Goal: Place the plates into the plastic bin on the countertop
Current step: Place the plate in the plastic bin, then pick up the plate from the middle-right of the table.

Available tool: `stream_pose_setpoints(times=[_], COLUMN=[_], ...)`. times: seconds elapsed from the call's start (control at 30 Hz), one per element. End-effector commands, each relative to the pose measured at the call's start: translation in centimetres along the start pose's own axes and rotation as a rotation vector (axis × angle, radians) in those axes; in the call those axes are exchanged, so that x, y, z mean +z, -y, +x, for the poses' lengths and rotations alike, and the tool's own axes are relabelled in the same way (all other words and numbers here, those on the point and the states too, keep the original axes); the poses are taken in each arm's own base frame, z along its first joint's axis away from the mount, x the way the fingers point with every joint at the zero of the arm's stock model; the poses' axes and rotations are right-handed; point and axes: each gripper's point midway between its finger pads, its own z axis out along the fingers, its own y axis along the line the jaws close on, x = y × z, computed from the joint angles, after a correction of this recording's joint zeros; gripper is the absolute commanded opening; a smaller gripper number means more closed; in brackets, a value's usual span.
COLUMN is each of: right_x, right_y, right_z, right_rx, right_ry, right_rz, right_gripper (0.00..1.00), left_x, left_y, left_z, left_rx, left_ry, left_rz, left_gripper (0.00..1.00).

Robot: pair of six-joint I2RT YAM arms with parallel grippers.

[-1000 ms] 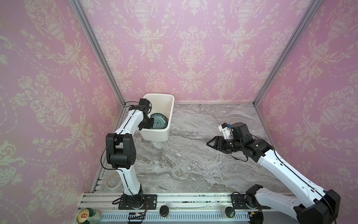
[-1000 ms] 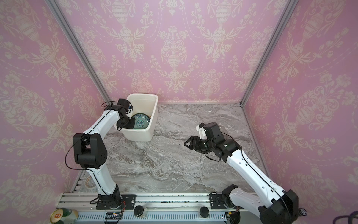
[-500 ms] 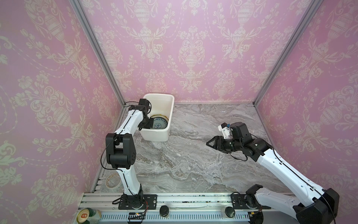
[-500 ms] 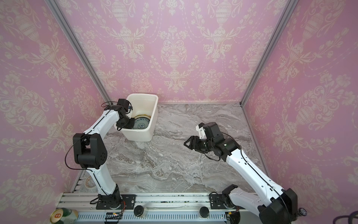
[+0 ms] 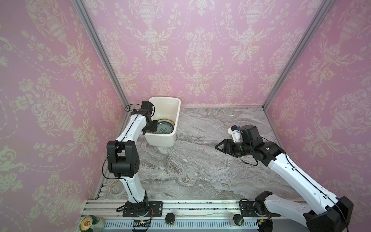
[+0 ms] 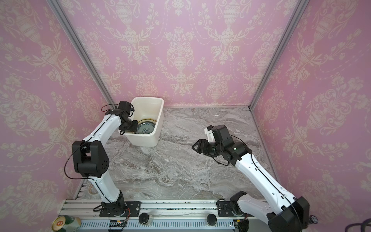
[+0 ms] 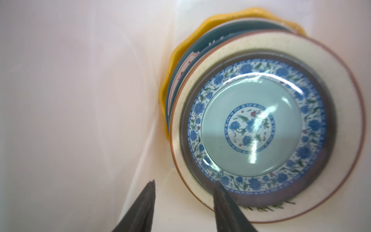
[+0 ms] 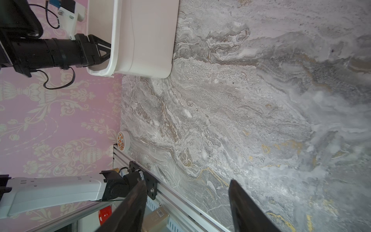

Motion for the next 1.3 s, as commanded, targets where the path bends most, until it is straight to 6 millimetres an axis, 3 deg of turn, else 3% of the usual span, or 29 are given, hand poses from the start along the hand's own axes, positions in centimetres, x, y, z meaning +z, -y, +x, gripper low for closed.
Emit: stream_pose_setpoints(times=[0.0, 0.17, 0.3, 0.43, 0.57, 0.83, 1.03, 1.27], right_x=[-1.8, -3.5, -4.2, -4.9, -5.5, -5.4, -5.3, -1.9], right_y=[1.0, 2.3, 3.7, 6.0, 9.5, 17.5, 24.5, 28.2], right_z=[-1.6, -4.4, -6.6, -9.3, -11.9, -14.7, -12.8, -10.7], right_rx=[-0.028, 0.019, 0.09, 0.191, 0.287, 0.431, 0.552, 0.604], right_ry=[0.061, 0.152, 0.21, 0.285, 0.359, 0.408, 0.402, 0.321], right_rz=[0.077, 0.11, 0.116, 0.132, 0.174, 0.265, 0.392, 0.399], right_gripper=[0.68, 0.7, 0.7, 0.71, 0.71, 0.72, 0.73, 0.71], left_x=[-6.4, -13.8, -17.7, -20.6, -22.6, -23.1, -21.9, -20.5], left_y=[-1.2, -1.7, -0.3, 3.2, 8.3, 19.9, 27.7, 35.1], left_z=[-2.9, -5.7, -6.3, -6.9, -7.2, -6.1, -4.6, 0.5], left_rx=[-0.092, -0.211, -0.243, -0.197, -0.093, 0.24, 0.436, 0.702], left_ry=[0.217, 0.579, 0.754, 0.835, 0.837, 0.759, 0.712, 0.648], left_rz=[-0.006, 0.047, 0.178, 0.406, 0.621, 0.784, 0.866, 0.934], left_gripper=[0.56, 0.74, 0.83, 0.89, 0.9, 0.91, 0.93, 0.93])
